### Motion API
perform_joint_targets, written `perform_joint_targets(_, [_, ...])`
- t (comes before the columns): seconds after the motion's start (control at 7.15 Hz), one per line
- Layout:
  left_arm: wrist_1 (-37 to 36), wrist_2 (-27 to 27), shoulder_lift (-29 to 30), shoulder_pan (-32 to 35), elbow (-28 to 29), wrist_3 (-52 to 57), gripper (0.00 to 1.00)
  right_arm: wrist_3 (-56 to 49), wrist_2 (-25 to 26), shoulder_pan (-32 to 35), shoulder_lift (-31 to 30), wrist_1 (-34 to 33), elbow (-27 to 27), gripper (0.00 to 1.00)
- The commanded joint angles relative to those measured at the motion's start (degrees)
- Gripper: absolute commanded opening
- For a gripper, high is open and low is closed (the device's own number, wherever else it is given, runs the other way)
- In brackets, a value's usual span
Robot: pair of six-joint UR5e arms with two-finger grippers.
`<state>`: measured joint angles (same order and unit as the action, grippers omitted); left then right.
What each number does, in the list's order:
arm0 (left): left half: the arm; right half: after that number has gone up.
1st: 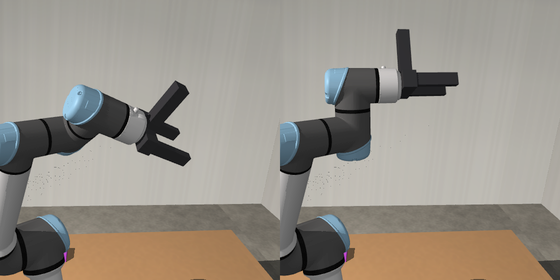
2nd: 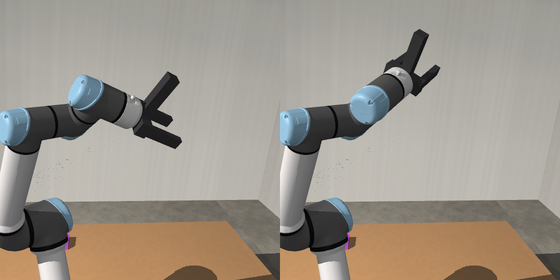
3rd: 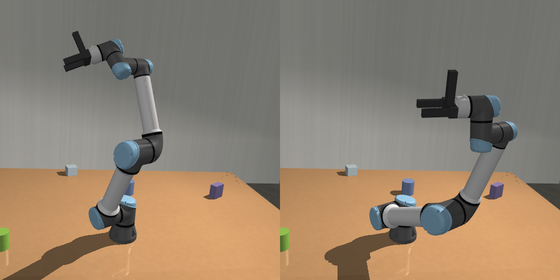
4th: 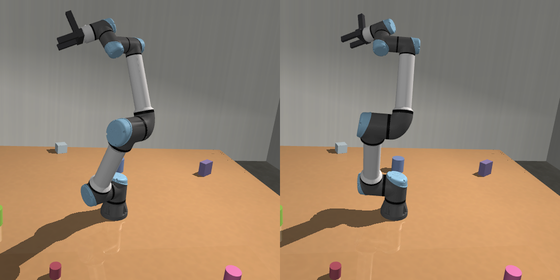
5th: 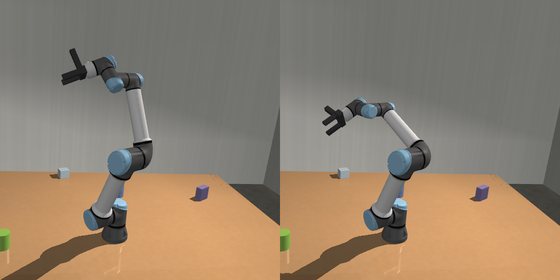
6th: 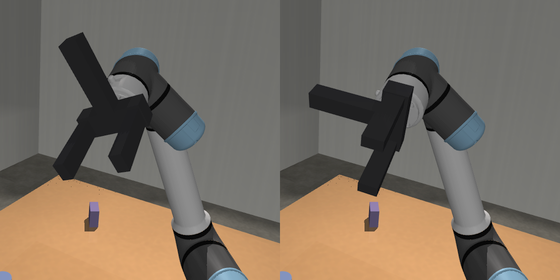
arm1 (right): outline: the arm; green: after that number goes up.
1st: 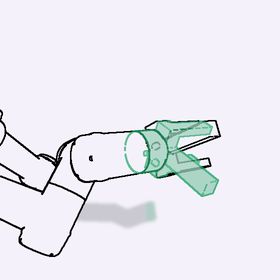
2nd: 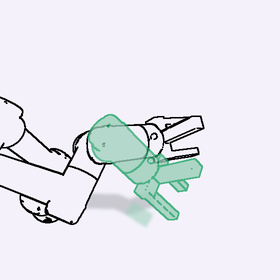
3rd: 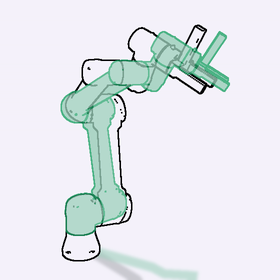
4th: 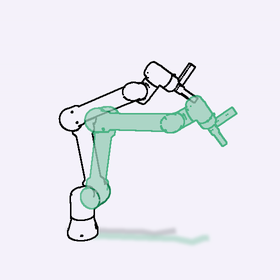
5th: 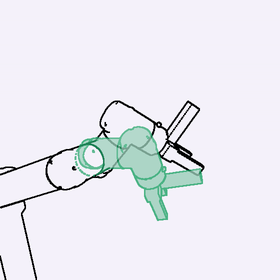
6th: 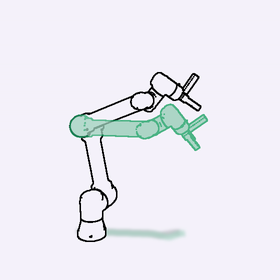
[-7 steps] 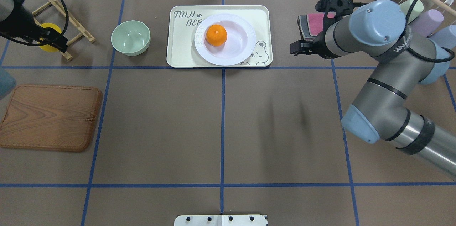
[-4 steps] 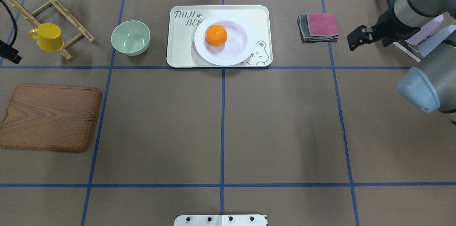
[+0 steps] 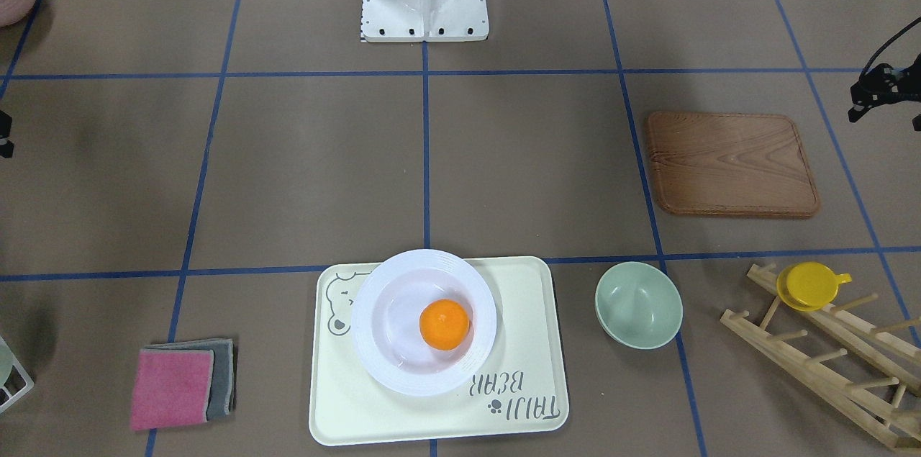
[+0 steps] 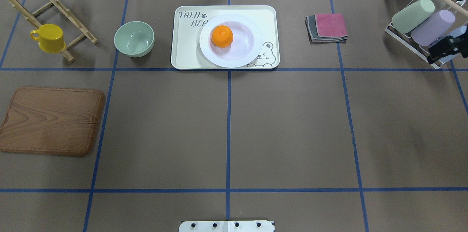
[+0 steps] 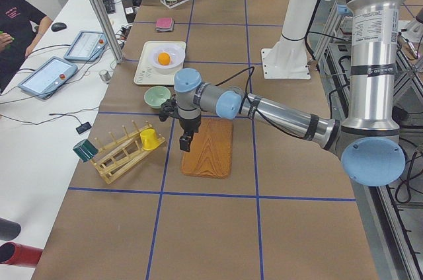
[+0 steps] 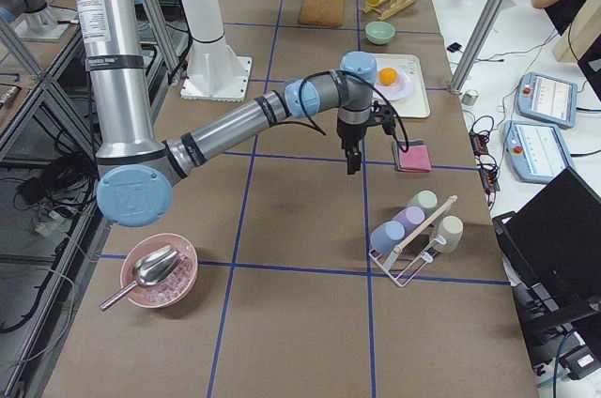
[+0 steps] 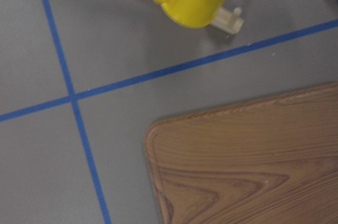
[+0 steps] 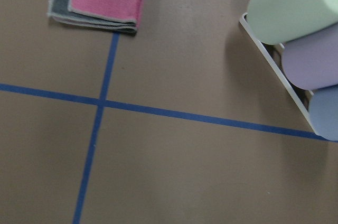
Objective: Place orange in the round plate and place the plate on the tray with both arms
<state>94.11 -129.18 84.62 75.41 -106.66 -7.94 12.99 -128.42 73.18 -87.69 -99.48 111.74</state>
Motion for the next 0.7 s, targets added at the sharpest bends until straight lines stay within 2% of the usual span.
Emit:
perform_joint_targets(0.0, [3.4, -3.2, -0.6, 1.8, 5.6, 0.0, 0.98, -4.1, -3.2, 3.7, -6.3, 0.3, -1.7, 1.00])
perform_joint_targets(0.56, [3.5, -3.3, -1.2, 2.0, 5.6, -0.1, 0.98, -8.4, -4.1, 6.0, -8.1, 0.4, -2.7, 1.00])
